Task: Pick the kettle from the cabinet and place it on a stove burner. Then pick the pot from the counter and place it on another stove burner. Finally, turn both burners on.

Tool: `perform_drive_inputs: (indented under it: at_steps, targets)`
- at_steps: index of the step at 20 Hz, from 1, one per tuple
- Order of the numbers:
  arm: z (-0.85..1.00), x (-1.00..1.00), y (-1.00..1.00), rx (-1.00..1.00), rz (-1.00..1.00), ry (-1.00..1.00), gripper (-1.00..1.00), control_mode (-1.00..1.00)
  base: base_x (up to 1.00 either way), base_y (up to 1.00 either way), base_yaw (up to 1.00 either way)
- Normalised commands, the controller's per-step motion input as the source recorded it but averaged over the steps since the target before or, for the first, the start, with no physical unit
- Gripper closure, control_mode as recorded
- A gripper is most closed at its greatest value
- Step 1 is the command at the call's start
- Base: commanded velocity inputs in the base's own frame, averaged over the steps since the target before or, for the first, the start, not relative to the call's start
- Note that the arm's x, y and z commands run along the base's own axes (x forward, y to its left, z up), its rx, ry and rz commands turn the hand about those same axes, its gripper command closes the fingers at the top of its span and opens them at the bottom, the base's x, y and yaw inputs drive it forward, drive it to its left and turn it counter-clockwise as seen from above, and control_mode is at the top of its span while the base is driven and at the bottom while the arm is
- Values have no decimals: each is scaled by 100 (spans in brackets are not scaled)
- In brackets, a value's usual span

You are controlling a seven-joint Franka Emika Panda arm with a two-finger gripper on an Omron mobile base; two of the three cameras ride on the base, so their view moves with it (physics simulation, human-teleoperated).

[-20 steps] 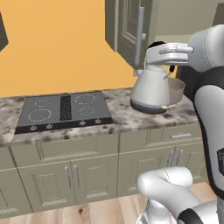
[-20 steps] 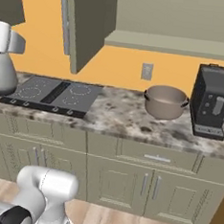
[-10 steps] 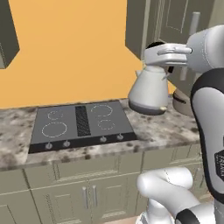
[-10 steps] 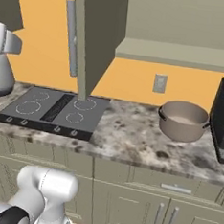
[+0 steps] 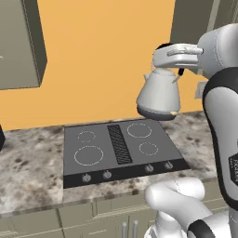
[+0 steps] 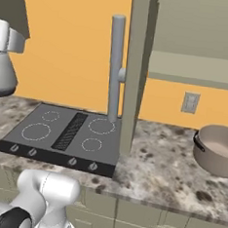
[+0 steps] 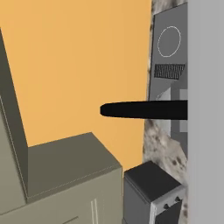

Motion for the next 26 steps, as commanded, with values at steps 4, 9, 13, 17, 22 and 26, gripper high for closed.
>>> perform_drive_inputs:
  at_steps: [4,9,13,17,22,26]
  targets:
    - [0,0,0,0,0,0,100,100,64,50,-1]
    - [-7,66,30,-6,0,0,100,-100,0,0,0]
    - [-31,99,31,-4,3,0,100,-100,0,0,0]
    - [-30,73,4,1,25,0,100,-100,0,0,0]
    - [-33,69,0,10,41,0,100,-100,0,0,0]
    - [-43,76,17,2,38,-2,100,-100,0,0,0]
